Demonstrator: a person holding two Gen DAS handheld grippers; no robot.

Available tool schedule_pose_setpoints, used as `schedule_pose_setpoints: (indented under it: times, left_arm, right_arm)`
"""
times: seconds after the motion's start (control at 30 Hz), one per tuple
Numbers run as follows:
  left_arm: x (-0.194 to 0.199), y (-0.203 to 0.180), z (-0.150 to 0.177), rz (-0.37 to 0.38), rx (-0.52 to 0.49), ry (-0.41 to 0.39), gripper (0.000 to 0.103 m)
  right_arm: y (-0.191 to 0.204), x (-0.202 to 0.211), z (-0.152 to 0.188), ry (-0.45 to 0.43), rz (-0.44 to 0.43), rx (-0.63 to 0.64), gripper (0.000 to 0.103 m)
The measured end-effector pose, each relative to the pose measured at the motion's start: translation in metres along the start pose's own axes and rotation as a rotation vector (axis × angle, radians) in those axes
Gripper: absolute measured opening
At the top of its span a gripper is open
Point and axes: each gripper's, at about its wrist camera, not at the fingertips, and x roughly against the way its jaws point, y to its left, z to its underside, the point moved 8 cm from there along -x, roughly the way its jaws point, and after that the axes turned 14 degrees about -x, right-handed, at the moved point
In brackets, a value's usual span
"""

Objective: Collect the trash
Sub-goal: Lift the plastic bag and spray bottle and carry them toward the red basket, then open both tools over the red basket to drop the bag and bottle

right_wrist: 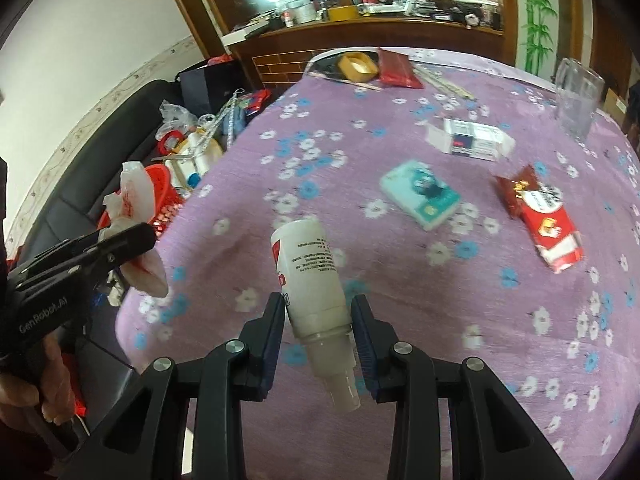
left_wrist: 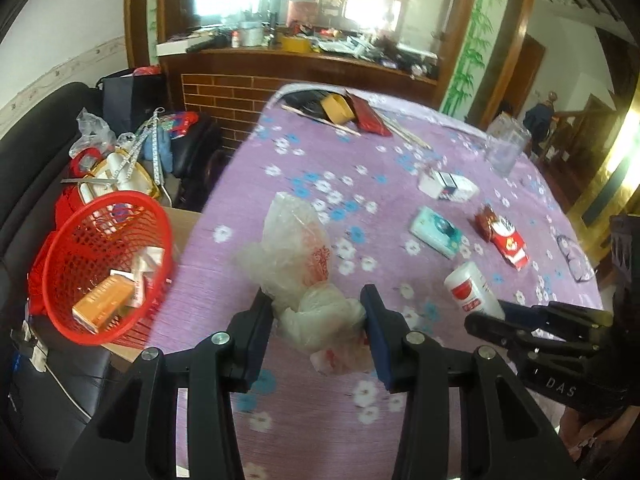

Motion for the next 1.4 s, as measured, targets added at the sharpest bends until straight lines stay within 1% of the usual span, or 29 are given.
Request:
schedule_pose_setpoints:
  times: [0.07, 0.2, 0.43, 0.57, 0.63, 0.83, 0.97, 1.03, 1.07, 1.1, 1.13, 1.27, 1.4]
  left_arm:
    - [0.004, 0.017, 0.002, -0.009, 0.003, -0.006, 0.043]
    - [0.015, 0.059, 0.008, -0.034, 0.028, -0.019, 0.043]
    - [0.03, 0.148, 0.024, -0.112, 0.124, -0.027, 0.043]
    - [0.033, 0.191, 0.029, -0.148, 0.174, -0.02, 0.043]
    - [0.033, 0.205, 0.03, -0.163, 0.19, -0.02, 0.043]
    - [0.021, 0.237, 0.032, -0.186, 0.233, 0.005, 0.043]
    - [0.013, 0.246, 0.032, -0.189, 0.245, 0.019, 0.045]
    - [0.01, 0.249, 0.033, -0.179, 0.266, 0.021, 0.051]
    - [0.01, 0.251, 0.033, -0.176, 0.277, 0.021, 0.053]
    - [0.01, 0.253, 0.034, -0.18, 0.287, 0.022, 0.056]
    - [0.011, 0.255, 0.034, -0.179, 0.293, 0.02, 0.058]
    - [0.015, 0.253, 0.038, -0.171, 0.298, 0.014, 0.059]
    - [0.017, 0.232, 0.042, -0.135, 0.296, 0.01, 0.06]
  right_arm:
    - [0.017, -0.004, -0.004, -0.006, 0.0, 0.02, 0.037]
    - [0.06, -0.015, -0.013, 0.005, -0.043, 0.034, 0.037]
    - [0.146, -0.043, -0.032, 0.038, -0.119, 0.11, 0.037]
    - [0.19, -0.06, -0.037, 0.065, -0.15, 0.158, 0.037]
    - [0.212, -0.071, -0.038, 0.087, -0.166, 0.181, 0.037]
    - [0.257, -0.106, -0.043, 0.145, -0.175, 0.228, 0.038]
    - [0.275, -0.124, -0.05, 0.163, -0.172, 0.237, 0.039]
    - [0.282, -0.132, -0.054, 0.163, -0.17, 0.228, 0.04]
    - [0.284, -0.135, -0.057, 0.163, -0.17, 0.223, 0.044]
    - [0.285, -0.137, -0.059, 0.161, -0.171, 0.218, 0.053]
    - [0.286, -0.138, -0.062, 0.153, -0.172, 0.211, 0.056]
    - [0.279, -0.128, -0.066, 0.137, -0.185, 0.193, 0.057]
    - [0.252, -0.109, -0.059, 0.122, -0.181, 0.158, 0.057]
